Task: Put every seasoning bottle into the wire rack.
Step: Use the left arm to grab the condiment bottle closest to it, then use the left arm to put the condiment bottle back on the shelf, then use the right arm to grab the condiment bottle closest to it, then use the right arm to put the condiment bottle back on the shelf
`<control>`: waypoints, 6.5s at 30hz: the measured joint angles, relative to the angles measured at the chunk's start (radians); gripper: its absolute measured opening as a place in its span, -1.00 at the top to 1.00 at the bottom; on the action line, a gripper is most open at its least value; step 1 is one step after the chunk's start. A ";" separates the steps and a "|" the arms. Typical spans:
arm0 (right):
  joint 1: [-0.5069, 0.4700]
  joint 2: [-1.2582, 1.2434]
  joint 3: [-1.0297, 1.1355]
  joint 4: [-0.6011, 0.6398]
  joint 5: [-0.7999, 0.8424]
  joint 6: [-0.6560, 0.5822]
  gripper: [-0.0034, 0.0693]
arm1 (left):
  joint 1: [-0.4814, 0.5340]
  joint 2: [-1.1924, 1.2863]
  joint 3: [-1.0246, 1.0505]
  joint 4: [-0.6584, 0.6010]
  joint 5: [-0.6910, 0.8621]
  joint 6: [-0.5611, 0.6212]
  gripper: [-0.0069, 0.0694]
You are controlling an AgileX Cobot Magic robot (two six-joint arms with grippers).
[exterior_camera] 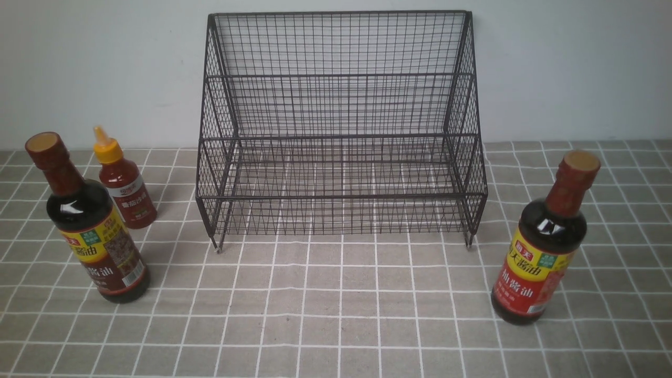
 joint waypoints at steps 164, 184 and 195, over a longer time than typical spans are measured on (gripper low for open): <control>0.000 1.084 -0.638 1.611 0.142 -1.811 -0.81 | -0.229 1.007 -1.227 0.346 0.926 -0.068 0.83; 0.003 1.271 -0.755 1.605 0.203 -1.934 0.13 | -0.228 0.761 -0.840 0.346 0.769 -0.131 0.84; 0.090 1.390 -1.166 1.604 0.264 -1.823 0.13 | -0.228 0.761 -0.840 0.346 0.769 -0.131 0.84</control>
